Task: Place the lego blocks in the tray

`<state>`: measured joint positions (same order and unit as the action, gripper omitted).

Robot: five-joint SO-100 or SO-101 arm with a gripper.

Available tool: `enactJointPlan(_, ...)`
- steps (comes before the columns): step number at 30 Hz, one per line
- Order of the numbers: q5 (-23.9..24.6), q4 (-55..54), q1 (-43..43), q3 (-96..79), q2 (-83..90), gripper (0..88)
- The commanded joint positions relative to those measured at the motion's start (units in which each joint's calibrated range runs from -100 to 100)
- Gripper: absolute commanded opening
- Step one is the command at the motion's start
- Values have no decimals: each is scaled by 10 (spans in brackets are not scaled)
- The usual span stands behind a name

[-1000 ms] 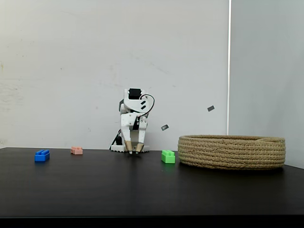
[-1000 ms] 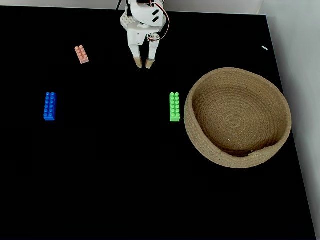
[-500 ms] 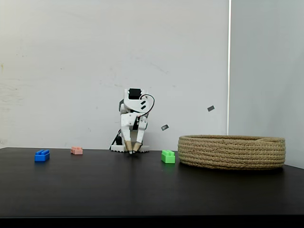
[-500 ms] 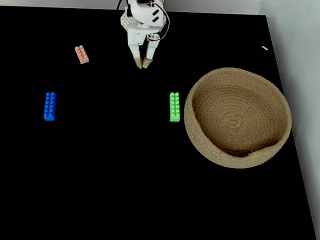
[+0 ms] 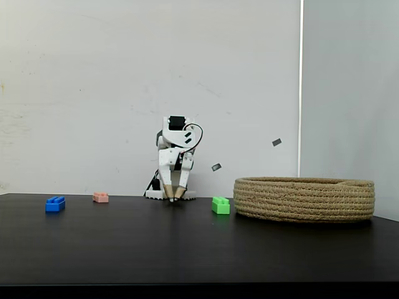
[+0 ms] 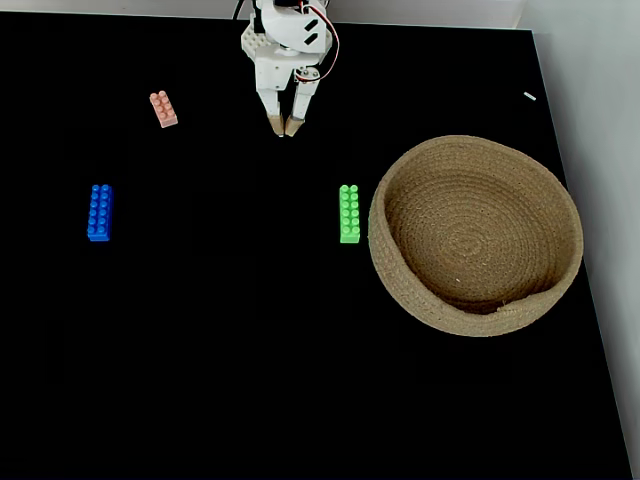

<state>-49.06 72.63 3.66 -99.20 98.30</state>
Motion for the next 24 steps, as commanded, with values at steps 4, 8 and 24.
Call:
enactJointPlan(4,-2,4,2,-8,5,1)
enactJointPlan(8,-2,4,2,-8,5,1)
enactJointPlan(24,-16,9,-1,-8,4,2)
